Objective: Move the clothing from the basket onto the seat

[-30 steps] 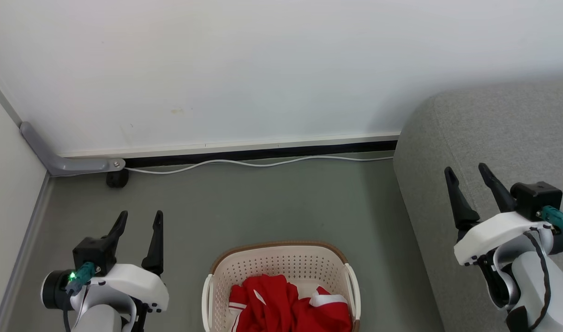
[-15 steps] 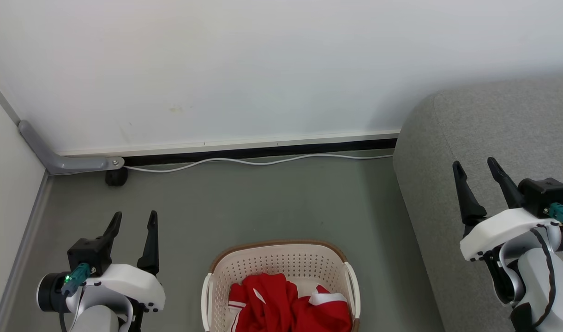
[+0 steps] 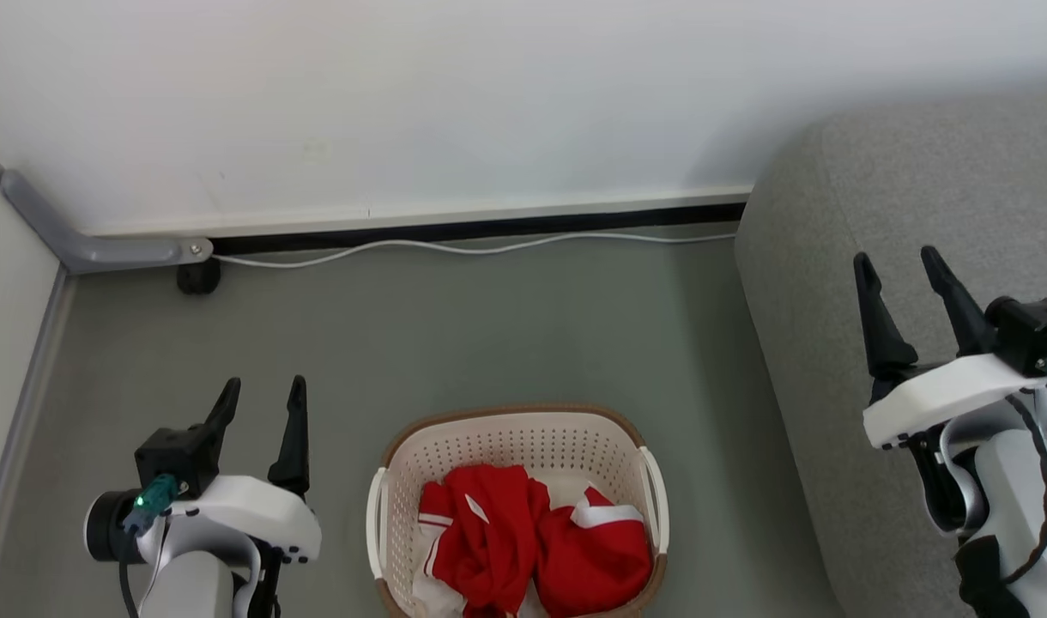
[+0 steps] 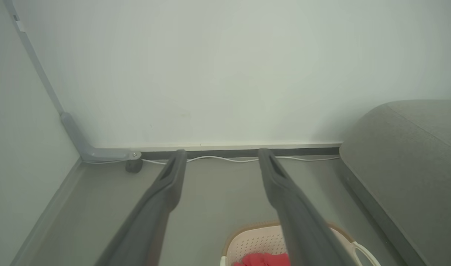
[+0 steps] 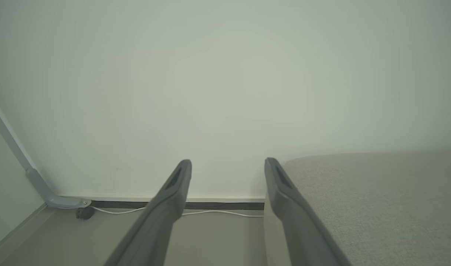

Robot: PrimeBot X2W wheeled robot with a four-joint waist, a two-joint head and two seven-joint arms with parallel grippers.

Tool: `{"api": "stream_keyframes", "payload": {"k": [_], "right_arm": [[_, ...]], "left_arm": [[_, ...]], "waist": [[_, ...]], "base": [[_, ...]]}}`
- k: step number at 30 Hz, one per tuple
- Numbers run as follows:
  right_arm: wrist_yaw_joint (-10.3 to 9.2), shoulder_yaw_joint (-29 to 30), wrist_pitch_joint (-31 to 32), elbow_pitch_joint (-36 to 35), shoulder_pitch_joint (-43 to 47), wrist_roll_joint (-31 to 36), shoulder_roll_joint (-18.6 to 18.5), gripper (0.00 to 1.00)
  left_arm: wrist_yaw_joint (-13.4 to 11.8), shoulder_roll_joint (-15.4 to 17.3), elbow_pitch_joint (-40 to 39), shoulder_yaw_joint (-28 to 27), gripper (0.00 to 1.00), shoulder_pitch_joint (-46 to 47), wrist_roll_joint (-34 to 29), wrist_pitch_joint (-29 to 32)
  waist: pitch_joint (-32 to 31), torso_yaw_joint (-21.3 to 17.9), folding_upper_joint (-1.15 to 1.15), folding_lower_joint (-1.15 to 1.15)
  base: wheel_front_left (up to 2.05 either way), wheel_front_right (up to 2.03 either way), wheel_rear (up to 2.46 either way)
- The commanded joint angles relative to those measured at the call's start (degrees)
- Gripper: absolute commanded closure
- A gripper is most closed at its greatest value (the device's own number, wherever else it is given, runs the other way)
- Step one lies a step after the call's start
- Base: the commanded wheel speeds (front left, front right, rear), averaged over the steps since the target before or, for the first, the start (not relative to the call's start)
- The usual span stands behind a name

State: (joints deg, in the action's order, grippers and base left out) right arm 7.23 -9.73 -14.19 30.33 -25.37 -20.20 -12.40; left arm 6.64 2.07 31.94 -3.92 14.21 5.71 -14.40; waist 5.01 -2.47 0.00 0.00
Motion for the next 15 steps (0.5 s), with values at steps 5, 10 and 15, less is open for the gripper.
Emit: {"api": "stream_keyframes", "payload": {"k": [5, 10, 15], "right_arm": [[0.25, 0.5, -0.8, -5.1, -3.8, 0.8, -0.9, 0.0], [0.25, 1.7, -0.8, -8.2, -6.3, 0.9, -1.3, 0.0], [0.25, 1.7, -0.8, -11.4, -8.7, 1.0, -1.5, 0.0]], "left_arm": [[-2.0, 0.8, -1.7, 1.5, 0.0, 5.7, 3.4, -0.6], [-3.8, 0.8, -1.4, 5.0, 0.0, 8.7, 5.7, -0.6], [-5.2, 0.8, -0.4, 8.3, 0.0, 11.3, 7.9, -0.6]], "waist": [[7.9, -0.3, 0.0, 0.0], [14.0, -0.5, 0.0, 0.0], [19.8, -1.0, 0.0, 0.0]], "base": [[0.0, 0.0, 0.0], [0.0, 0.0, 0.0], [0.0, 0.0, 0.0]]}}
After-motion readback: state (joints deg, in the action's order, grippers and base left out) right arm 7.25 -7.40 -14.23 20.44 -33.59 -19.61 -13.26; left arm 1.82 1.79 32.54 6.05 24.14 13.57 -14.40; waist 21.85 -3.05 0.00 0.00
